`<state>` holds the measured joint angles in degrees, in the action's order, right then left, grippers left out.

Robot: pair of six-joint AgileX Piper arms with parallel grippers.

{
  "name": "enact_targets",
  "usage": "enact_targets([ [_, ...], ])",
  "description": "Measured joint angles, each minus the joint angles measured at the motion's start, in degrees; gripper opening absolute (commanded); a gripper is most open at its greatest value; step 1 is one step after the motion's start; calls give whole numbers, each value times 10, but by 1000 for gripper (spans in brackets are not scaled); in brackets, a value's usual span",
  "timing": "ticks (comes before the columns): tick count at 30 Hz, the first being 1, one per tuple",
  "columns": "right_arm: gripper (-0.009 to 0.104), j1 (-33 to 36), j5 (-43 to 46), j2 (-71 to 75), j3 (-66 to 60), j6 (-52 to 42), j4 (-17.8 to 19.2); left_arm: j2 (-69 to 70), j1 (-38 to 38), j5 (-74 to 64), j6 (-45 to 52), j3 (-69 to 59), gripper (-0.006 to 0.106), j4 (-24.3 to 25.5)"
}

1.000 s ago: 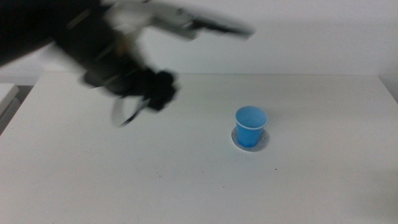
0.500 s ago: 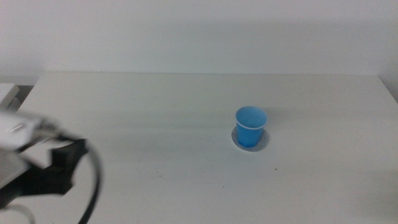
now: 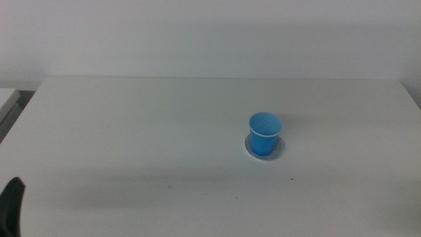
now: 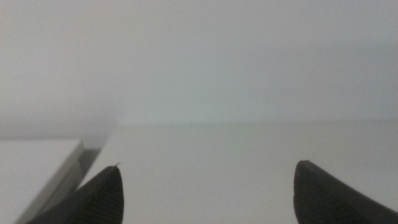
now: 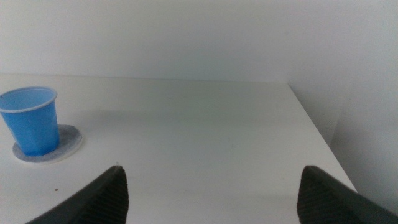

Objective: Place an empty cup on a cup mat.

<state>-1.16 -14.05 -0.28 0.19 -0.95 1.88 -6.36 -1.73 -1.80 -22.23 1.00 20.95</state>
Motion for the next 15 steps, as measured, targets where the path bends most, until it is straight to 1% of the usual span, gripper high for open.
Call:
enact_targets([
  [3,93,0,0,0,0,0,0,47,0,0,0,-8,94,0],
  [8,93,0,0,0,0,0,0,61,0,2,0,-10,94,-5],
  [10,93,0,0,0,0,0,0,61,0,3,9,-10,94,-30],
  [12,93,0,0,0,0,0,0,61,0,0,55,-10,94,-84],
  [15,93,0,0,0,0,0,0,61,0,-8,134,-10,94,-146],
])
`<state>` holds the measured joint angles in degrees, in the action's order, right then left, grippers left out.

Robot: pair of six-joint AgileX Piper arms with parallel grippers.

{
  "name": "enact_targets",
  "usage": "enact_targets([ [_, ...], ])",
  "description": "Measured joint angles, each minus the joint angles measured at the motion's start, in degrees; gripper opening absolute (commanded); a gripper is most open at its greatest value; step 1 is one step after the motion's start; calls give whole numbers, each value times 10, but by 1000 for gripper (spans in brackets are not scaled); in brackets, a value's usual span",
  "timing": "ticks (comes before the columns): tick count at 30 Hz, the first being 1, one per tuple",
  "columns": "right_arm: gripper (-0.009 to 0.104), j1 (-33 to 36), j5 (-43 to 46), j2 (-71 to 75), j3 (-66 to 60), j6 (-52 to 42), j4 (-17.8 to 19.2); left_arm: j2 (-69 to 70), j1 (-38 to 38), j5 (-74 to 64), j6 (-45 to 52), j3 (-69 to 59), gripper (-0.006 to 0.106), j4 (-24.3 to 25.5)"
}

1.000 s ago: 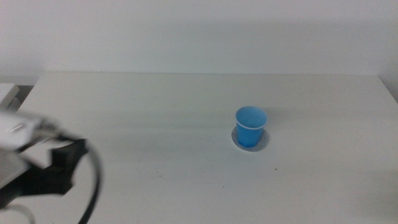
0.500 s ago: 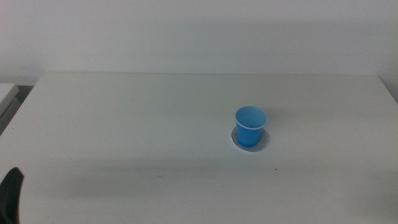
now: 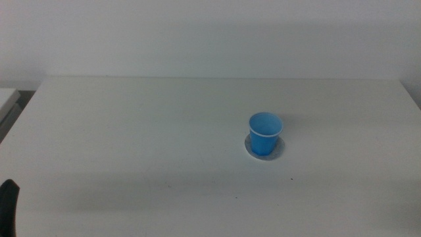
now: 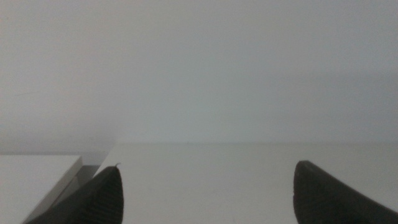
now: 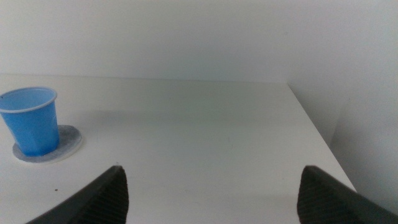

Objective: Place an empty cup on a cup mat.

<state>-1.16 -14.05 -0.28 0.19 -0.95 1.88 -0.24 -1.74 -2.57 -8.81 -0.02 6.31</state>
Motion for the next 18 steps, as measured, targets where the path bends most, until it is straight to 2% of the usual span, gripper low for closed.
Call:
enact_targets([
  [3,93,0,0,0,0,0,0,0,0,-14,32,0,94,-38],
  [8,93,0,0,0,0,0,0,0,0,-33,44,0,94,-63],
  [18,93,0,0,0,0,0,0,0,0,-31,45,0,94,-67],
])
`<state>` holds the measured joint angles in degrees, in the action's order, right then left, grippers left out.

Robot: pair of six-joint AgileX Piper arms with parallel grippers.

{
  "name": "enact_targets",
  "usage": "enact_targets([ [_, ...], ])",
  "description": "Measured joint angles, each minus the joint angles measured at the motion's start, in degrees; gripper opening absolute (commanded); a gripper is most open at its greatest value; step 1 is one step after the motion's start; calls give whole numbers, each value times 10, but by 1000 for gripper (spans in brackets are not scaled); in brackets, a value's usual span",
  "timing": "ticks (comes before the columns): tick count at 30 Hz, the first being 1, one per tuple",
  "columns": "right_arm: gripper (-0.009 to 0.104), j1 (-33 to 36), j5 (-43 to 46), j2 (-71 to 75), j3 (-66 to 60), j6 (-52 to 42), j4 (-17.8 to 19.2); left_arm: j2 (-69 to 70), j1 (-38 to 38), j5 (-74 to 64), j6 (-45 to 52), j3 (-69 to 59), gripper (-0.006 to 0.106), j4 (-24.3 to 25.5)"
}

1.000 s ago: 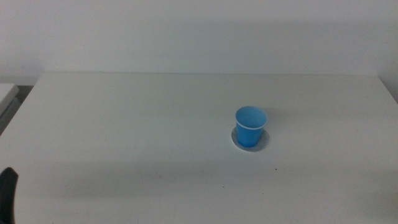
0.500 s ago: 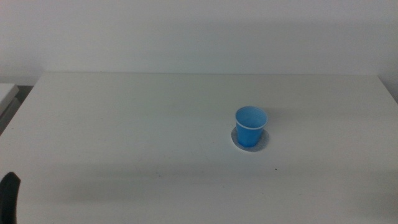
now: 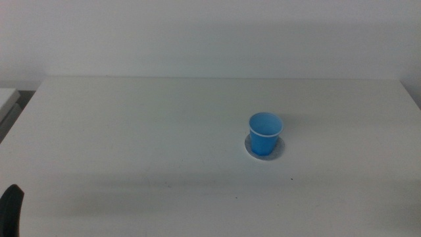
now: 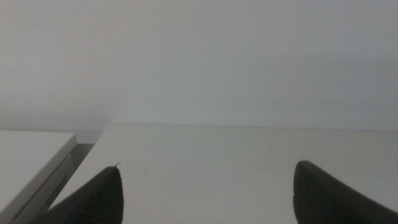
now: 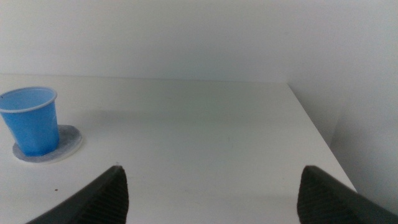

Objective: Place an empty cup on a cup mat.

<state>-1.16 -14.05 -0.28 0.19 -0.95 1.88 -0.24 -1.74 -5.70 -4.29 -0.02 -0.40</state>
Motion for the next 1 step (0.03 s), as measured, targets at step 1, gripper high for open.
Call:
enact_targets([
  [1,93,0,0,0,0,0,0,0,0,0,0,0,94,-1],
])
